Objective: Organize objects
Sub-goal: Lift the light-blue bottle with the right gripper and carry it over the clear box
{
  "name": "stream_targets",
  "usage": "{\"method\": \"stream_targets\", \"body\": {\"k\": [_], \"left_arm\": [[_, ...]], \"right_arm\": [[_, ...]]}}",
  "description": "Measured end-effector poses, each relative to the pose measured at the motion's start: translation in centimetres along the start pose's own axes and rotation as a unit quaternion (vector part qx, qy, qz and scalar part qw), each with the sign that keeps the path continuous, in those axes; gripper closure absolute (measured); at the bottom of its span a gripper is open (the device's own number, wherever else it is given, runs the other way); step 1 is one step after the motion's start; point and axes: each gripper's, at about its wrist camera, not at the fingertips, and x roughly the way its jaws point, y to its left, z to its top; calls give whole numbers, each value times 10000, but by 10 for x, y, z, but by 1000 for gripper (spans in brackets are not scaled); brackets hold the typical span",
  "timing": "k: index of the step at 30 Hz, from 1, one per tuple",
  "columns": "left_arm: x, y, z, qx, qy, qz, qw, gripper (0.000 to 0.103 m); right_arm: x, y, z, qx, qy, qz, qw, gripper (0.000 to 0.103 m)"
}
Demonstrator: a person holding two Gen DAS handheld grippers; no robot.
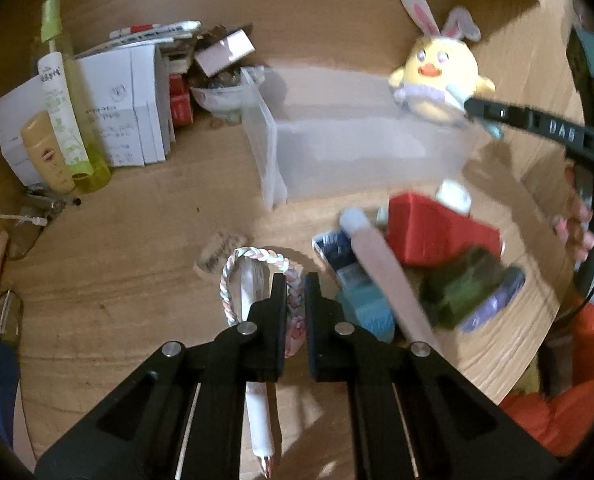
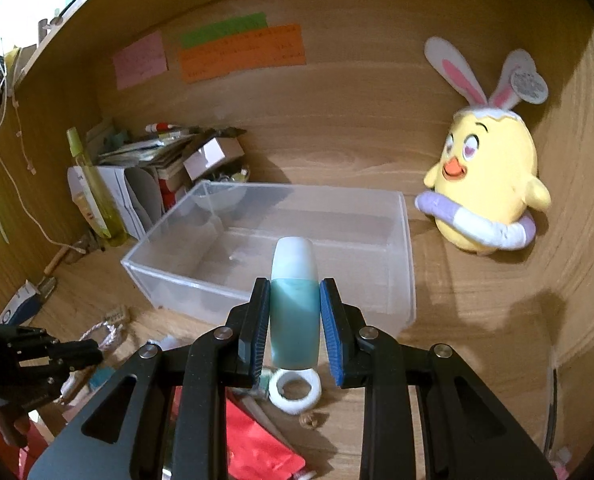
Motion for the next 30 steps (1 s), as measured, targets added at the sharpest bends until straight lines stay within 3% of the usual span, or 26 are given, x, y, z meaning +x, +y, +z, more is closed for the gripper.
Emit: {"method": "stream_targets", "body": {"k": [6, 15, 30], "left_arm": [[-12, 7, 23, -375, -394, -218, 9983, 96], [-29, 4, 60, -516, -961, -210, 9938, 96], [-4, -22, 120, -222, -1085, 112, 9938, 96]], "right_arm": [[4, -1, 13, -42, -74, 63, 9999, 80], [13, -7, 31, -113, -146, 86, 9998, 80], [45, -14, 63, -431, -55, 81, 9990, 80]]}}
